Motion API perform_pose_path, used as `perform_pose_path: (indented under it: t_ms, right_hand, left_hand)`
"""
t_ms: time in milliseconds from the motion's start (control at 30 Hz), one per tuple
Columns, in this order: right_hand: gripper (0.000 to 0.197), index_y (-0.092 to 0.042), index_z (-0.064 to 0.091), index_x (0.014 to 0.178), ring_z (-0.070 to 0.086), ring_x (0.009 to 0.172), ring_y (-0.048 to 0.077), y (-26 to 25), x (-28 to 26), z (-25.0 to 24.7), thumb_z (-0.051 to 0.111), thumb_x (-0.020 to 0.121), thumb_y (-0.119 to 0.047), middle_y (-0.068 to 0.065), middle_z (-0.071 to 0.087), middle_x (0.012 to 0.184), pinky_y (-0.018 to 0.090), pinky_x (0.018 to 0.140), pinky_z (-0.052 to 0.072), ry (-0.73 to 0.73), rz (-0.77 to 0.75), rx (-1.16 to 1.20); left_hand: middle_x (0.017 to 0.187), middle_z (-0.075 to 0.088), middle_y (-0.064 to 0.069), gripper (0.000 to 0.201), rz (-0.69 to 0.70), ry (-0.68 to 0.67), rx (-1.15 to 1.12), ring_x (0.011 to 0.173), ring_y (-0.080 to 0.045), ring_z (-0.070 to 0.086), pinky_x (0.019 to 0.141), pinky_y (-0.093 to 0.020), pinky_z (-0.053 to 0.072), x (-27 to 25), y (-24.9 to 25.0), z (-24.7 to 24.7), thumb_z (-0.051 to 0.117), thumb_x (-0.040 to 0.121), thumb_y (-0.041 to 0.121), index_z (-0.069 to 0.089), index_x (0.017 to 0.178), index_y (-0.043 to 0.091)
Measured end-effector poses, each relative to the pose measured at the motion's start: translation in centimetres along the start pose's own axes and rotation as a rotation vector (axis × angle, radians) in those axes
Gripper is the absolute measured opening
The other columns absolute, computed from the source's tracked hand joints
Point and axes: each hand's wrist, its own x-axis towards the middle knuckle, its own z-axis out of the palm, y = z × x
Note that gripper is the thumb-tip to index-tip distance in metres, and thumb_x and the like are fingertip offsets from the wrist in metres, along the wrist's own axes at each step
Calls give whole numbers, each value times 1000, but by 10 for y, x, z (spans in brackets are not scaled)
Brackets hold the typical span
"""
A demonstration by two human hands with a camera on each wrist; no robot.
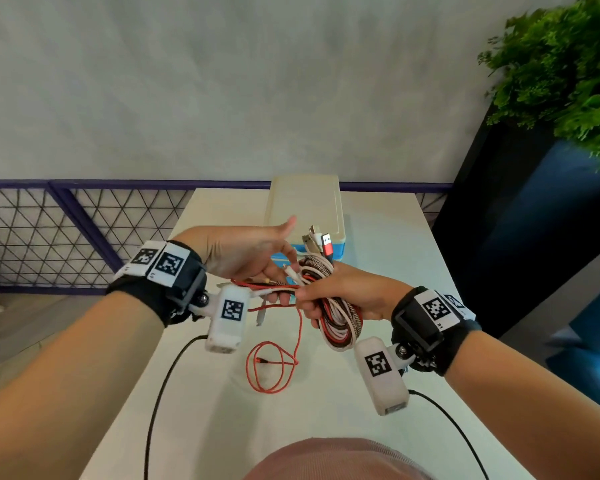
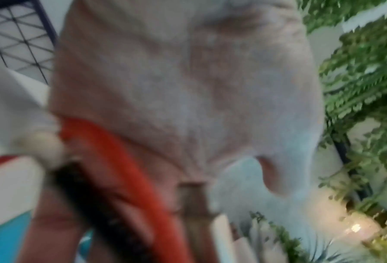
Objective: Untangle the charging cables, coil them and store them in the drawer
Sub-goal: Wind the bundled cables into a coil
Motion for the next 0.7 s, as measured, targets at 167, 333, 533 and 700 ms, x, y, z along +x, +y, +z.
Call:
perform_pose_path:
  t_ms: [167,333,533,700]
  right_hand:
    - [10,-2,62,83,58,61,18,0,6,-3,62,89,-10,9,61,69,32,65,54,115,14,-110]
    - [8,-1,63,85,58,60,18,6,8,-8,62,87,-9,12,61,72,32,64,56,180,61,-131]
    - [5,-3,58,96,55,56,16,8,-5,-34,56,91,-5,8,57,69,29,57,51,270,52,83]
    - [8,-4,59,98,57,55,15,7,-4,-39,53,92,-5,8,61,69,25,55,51,365,11,240]
  left_hand:
    - [88,69,-18,97,4,113,4,81,-30,61,63,-30,49,11,-17,-3,3,75,84,45,119,8]
    - [110,69,-21,96,3,148,124,95,-28,65,69,-29,53,11,-27,-5,20,74,81,54,118,3]
    - [95,73,-9,39,135,317,148,64,-12,59,56,-19,47,-1,-47,-21,52,90,40,63,113,11]
    - [53,46,2,26,319,627,96,41,-7,35,54,-23,36,8,-50,-27,54,95,25,63,99,1]
